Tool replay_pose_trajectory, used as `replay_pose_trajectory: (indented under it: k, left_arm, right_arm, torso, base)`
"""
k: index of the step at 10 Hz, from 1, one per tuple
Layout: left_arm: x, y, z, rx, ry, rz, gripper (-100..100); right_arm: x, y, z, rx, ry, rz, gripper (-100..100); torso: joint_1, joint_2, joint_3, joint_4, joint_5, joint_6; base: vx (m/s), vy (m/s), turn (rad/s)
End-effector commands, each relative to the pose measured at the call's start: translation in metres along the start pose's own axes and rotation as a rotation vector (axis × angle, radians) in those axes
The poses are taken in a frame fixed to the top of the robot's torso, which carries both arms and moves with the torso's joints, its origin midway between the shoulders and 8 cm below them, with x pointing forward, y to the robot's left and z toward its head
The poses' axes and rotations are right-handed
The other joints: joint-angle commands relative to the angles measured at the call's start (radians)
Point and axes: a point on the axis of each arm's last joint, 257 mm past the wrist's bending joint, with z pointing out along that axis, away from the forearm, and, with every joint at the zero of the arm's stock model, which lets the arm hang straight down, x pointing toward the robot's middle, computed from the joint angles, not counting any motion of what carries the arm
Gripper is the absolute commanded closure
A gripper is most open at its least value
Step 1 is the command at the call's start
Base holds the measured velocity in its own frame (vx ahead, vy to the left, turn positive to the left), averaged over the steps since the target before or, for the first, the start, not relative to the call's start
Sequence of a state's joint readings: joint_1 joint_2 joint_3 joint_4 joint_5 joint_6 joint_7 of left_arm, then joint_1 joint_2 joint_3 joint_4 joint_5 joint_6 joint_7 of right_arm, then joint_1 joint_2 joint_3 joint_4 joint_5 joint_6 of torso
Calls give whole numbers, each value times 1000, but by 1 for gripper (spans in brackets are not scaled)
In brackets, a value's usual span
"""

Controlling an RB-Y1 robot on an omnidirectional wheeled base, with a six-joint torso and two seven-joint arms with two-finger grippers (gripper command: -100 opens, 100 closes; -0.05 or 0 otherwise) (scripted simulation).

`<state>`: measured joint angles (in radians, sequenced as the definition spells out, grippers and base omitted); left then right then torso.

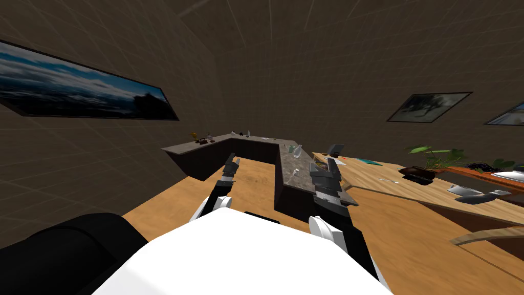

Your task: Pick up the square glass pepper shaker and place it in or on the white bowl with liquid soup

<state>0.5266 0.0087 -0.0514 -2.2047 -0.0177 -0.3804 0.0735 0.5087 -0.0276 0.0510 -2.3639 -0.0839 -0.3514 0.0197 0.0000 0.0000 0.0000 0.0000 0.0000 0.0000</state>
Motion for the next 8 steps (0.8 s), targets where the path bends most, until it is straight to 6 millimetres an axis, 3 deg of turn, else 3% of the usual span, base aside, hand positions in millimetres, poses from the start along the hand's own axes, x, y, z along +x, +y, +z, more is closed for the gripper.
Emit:
replay_pose_trajectory:
  k: [1,4,8]
  left_arm:
    - [0,0,0,0,0,0,0]
    - [0,0,0,0,0,0,0]
    - [0,0,0,0,0,0,0]
  right_arm:
    - [4,-13,-3,33,39,-40,-100]
    - [8,-44,-11,108,103,-125,-100]
    - [1,-102,-34,251,201,-288,-100]
  torso:
    - [0,0,0,0,0,0]
    - [-2,0,0,0,-1,0]
    - [-4,0,0,0,-1,0]
  base:
    - [2,-10,75]
    - [-2,-29,93]
    - [-11,-53,124]
